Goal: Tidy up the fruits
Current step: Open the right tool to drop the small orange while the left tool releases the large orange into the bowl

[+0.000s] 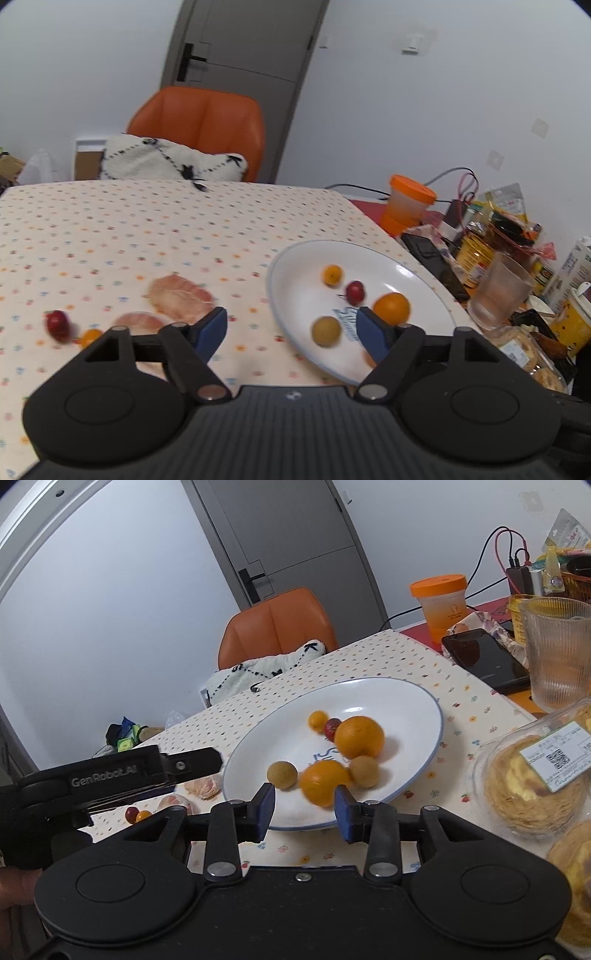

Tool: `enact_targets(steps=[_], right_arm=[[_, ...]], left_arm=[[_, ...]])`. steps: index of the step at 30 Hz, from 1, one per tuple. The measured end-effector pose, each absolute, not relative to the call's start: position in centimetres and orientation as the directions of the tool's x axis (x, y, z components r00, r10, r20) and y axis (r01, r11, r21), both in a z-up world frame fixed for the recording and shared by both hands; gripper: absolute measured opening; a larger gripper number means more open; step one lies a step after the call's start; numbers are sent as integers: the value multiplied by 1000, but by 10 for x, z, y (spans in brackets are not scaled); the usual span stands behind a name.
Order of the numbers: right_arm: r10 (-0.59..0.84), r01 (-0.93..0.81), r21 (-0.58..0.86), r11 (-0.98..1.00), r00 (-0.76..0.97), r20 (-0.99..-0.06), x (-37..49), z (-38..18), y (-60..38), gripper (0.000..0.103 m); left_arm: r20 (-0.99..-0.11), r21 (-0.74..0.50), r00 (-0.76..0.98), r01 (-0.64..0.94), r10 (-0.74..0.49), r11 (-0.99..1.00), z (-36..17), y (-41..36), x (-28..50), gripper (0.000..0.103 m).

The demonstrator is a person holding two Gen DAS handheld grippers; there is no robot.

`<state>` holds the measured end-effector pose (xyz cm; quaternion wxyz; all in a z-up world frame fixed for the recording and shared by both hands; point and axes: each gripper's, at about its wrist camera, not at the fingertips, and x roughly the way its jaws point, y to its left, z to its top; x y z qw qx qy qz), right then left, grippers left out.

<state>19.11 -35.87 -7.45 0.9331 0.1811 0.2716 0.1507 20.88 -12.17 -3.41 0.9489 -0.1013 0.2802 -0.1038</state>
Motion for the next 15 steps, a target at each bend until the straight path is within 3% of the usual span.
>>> enact_targets(steps=[15], right_arm=[[396,-217,400,890,805,-443,187,-69,-334,63]], left_arm=[[-515,-226,837,73,-183,971,-31,-78,184,92]])
